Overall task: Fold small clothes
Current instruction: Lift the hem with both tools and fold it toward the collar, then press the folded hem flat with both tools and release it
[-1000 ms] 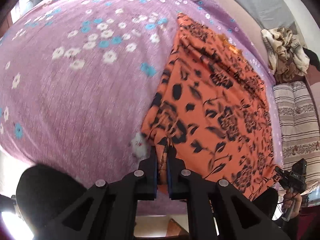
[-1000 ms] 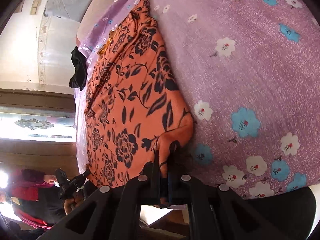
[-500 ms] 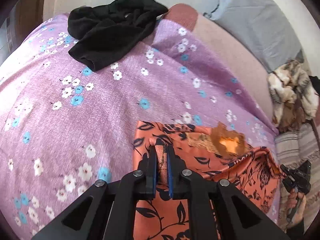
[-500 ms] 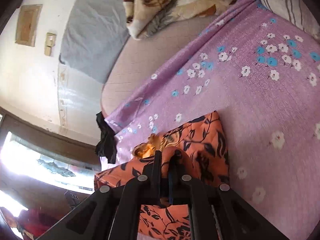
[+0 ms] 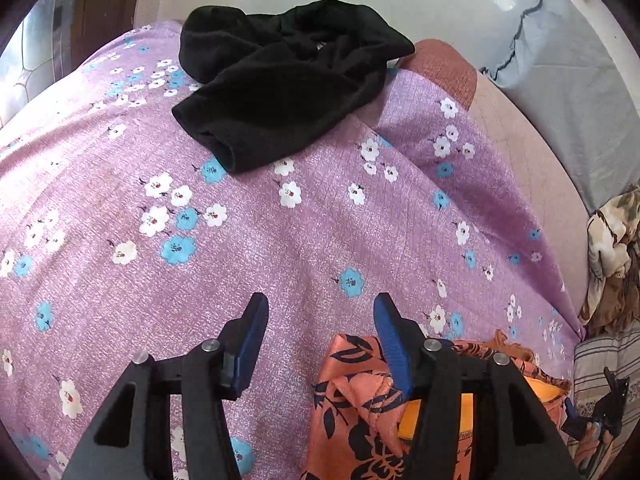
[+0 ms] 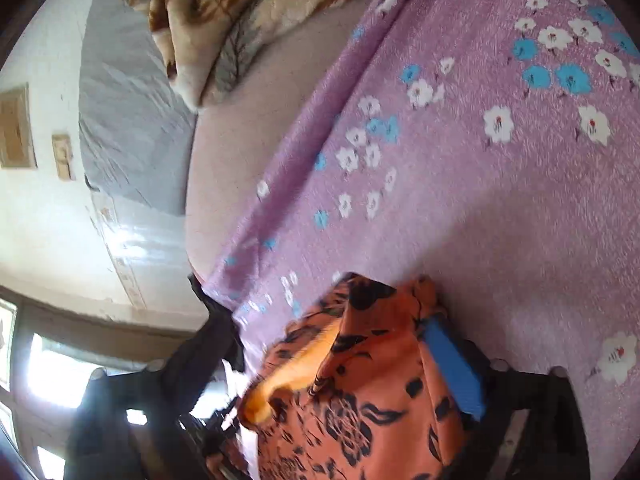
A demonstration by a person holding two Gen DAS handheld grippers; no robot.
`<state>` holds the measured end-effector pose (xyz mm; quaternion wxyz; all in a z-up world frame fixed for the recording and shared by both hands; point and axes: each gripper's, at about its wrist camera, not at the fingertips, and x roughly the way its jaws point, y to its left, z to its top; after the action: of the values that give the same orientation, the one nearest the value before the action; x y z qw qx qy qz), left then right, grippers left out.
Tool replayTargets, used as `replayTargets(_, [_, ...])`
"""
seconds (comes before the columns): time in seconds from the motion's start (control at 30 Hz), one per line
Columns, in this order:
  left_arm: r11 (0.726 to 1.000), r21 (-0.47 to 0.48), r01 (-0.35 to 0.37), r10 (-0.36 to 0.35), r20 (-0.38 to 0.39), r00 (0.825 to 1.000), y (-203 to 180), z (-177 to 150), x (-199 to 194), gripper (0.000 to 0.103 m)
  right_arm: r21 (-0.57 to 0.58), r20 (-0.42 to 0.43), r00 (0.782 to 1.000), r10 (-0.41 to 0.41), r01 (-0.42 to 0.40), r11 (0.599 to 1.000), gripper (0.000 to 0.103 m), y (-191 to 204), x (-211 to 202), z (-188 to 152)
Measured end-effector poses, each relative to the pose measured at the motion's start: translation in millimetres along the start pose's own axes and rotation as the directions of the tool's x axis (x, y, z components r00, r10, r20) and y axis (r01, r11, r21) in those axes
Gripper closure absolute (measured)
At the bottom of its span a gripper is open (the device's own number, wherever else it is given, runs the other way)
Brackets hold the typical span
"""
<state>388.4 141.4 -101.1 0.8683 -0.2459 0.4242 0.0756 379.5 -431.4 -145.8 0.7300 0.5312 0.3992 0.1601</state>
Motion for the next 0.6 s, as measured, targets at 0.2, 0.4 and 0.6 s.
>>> replayTargets(0.2, [0.995,0.072,0.075,-0.074,-0.019,0.997,7.2,-40.9,-44.0,0.042,-0.033,0.092,0.991,-0.098,0.101,0.994,0.000,5.6,-29.1,-3.1])
replayTargets(0.4, [0.988,-0.049,0.149,-0.149,0.005,0.989,9.1,-136.6,-97.5,0.034,-0.190,0.128,0.983,-0.131,0.154,0.970,0.000,-2.4,-110.1,-125.4])
replayTargets(0.6, [0.988,-0.101,0.121,-0.125,-0.032,0.992,-10.1,-185.6,-72.3,0.032,-0.005,0.078,0.986,-0.147,0.148,0.989,0.000,-52.0,-118.2,-211.5])
